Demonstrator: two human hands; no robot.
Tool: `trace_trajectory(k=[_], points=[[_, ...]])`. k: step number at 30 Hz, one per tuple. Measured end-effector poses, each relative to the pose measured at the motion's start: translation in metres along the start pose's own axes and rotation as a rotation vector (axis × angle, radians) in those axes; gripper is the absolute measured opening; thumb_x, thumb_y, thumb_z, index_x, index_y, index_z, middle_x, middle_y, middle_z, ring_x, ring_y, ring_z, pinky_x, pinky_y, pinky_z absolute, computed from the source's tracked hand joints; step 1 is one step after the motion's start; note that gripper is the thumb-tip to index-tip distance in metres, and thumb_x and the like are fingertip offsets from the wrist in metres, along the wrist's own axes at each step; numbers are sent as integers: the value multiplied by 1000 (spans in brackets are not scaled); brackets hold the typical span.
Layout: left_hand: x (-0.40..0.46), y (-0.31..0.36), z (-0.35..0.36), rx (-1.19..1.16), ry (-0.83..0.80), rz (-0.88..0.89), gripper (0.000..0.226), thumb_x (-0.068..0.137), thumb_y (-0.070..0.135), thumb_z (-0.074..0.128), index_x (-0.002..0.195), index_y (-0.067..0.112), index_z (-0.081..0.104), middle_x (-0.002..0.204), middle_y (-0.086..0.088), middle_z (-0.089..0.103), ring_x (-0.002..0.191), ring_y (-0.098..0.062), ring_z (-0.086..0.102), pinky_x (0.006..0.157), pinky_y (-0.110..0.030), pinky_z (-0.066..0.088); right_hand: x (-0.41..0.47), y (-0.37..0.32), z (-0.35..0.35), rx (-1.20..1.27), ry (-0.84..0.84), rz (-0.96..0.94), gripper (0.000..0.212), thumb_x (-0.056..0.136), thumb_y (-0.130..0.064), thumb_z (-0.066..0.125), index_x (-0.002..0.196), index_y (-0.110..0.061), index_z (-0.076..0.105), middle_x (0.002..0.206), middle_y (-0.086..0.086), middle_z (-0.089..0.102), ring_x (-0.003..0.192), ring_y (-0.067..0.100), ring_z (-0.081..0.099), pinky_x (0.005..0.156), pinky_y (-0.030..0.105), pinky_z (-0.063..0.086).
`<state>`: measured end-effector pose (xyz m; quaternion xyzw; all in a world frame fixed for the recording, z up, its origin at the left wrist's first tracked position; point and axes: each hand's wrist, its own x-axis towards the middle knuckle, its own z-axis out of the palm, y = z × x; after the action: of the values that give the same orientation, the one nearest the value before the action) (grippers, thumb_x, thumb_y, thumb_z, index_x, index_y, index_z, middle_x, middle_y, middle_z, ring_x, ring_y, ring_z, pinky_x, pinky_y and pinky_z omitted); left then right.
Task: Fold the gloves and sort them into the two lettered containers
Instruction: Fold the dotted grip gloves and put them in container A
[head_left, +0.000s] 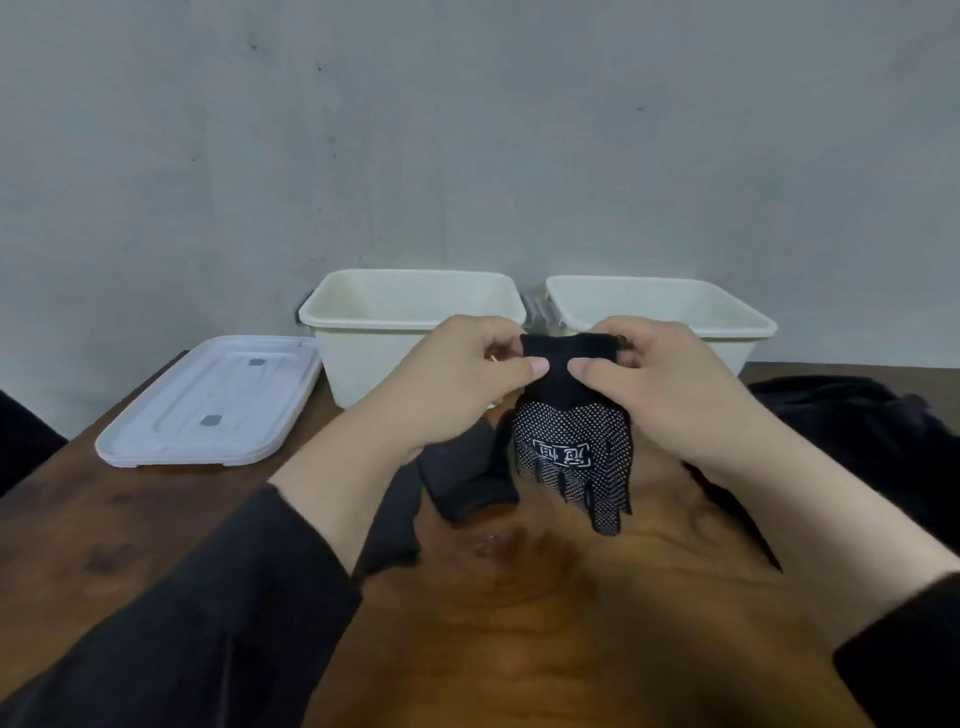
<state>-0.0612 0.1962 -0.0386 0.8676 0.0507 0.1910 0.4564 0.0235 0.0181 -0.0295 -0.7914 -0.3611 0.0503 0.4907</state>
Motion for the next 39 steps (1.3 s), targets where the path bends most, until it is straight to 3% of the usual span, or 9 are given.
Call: trace_trajectory(k=[4, 7, 10, 14, 17, 21, 26, 32, 39], points=[[19, 13, 33, -89, 78, 32, 17, 93, 17, 67, 77, 22, 65, 58, 7, 64, 52, -7, 59, 58, -20, 49, 22, 16, -29, -380, 111, -49, 13, 92, -19, 69, 83, -29, 68, 70, -9, 64, 54, 1, 54, 56, 17, 43], [32, 17, 44, -104, 137, 78, 7, 92, 16, 67, 87, 19, 70, 78, 2, 73, 78, -17, 70, 82, -37, 57, 28, 23, -37, -233, 192, -37, 15, 94, -15, 65, 86, -27, 69, 76, -2, 72, 58, 8, 66, 71, 35, 58], [23, 13, 47, -94, 90, 99, 12, 94, 13, 64, 102, 18, 73, 88, 7, 75, 79, -4, 69, 70, -18, 52, 9, 38, -34, -305, 257, -112, 20, 95, -10, 61, 93, -28, 71, 87, -8, 74, 80, 2, 65, 75, 12, 46], [-25, -28, 63, 373, -90, 170, 28, 99, 20, 56, 123, 28, 68, 118, 16, 65, 106, 2, 57, 98, -18, 43, -49, 95, -10, -568, 23, -56, 29, 96, -21, 63, 123, -28, 68, 124, -12, 66, 115, 7, 59, 101, 22, 44], [-59, -61, 86, 618, -190, 213, 34, 103, 23, 46, 132, 32, 60, 134, 16, 57, 120, -3, 49, 109, -26, 34, -89, 126, 13, -716, -236, 22, 47, 99, -47, 56, 145, -38, 49, 151, -21, 42, 141, 2, 36, 120, 24, 26], [-67, -81, 109, 681, -213, 203, 41, 105, 24, 39, 145, 34, 48, 151, 14, 43, 138, -6, 34, 118, -31, 16, -92, 137, 26, -668, -191, -36, 41, 102, -45, 50, 142, -36, 55, 150, -19, 44, 139, 5, 37, 122, 31, 25], [-71, -83, 107, 673, -194, 240, 37, 104, 26, 39, 136, 33, 57, 143, 16, 51, 132, -4, 40, 115, -29, 20, -92, 138, 32, -645, -134, -86, 28, 100, -41, 51, 120, -33, 70, 121, -24, 54, 115, -1, 49, 105, 34, 41], [-82, -90, 60, 650, 28, 150, 17, 99, 37, 52, 103, 33, 68, 103, 17, 59, 95, -3, 51, 94, -29, 42, -88, 119, 50, -593, 25, -174, 34, 98, -42, 50, 120, -26, 70, 124, -15, 60, 117, 4, 52, 106, 31, 40], [-102, -122, -5, 668, -157, -184, 25, 85, 54, 68, 104, 38, 66, 108, 19, 54, 103, -5, 50, 99, -35, 39, -69, 77, 117, -564, -158, -259, 39, 106, -38, 42, 141, -30, 58, 149, -15, 49, 138, 1, 38, 116, 15, 4]])
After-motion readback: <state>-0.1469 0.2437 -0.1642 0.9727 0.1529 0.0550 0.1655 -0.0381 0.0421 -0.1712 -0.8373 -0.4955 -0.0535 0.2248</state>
